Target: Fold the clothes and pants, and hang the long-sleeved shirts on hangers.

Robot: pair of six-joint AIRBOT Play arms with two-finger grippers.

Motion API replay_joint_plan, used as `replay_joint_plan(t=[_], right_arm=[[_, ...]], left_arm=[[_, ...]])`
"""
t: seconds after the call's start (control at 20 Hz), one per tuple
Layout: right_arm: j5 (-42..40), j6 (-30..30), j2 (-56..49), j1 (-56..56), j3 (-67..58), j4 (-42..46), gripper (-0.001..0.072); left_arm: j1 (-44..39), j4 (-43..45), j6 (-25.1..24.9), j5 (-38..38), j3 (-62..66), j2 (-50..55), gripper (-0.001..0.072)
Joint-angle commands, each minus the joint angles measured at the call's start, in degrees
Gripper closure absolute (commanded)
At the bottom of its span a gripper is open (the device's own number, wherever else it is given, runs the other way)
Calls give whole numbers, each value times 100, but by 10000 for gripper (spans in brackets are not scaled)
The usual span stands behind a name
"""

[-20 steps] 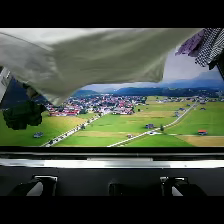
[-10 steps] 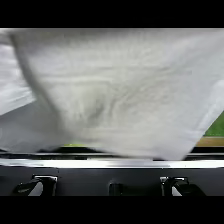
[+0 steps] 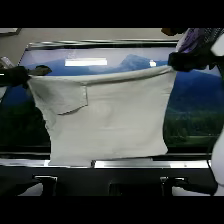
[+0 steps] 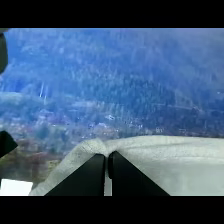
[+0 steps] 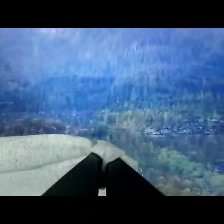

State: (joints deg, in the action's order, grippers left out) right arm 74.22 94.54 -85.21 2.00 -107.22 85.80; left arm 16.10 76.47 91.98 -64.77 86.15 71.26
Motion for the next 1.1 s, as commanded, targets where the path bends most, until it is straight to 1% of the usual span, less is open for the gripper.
replay_joint_plan(t=[0.0,0.05,0.15,0.25,0.3,0.4,0.5,0.6,0.7,0.85,0.95,1.05], right_arm=[[-605,313,-1307,-2,129,299,682],[-787,422,-1541,-2,129,343,682],[-1121,671,-1825,-2,129,549,682],[-1449,1049,-1952,-2,129,909,682],[-1556,1152,-1961,-2,129,1001,681],[-1502,1204,-1956,-2,122,990,681],[-1001,1202,-1956,-2,125,962,681],[-358,1130,-1956,-2,125,964,681],[243,890,-1969,-2,129,957,681],[1047,557,-2103,-2,131,944,680],[1360,511,-2251,-2,136,940,680],[1486,514,-2391,-2,142,927,680]], left_arm=[[-411,-85,-76,1394,-225,1377,694],[-496,-83,-76,1722,-164,1709,694],[-590,-83,-76,2052,55,2238,694],[-605,-85,-76,2155,326,2579,694],[-605,-83,-87,2164,437,2664,693],[-605,-85,-319,2087,538,2664,692],[-575,-81,-459,1473,678,2660,693],[-533,17,-459,732,728,2653,693],[-494,146,-461,61,728,2662,693],[-494,308,-461,-678,713,2747,693],[-494,330,-461,-1093,704,2898,692],[-514,328,-461,-1467,699,3104,691]])
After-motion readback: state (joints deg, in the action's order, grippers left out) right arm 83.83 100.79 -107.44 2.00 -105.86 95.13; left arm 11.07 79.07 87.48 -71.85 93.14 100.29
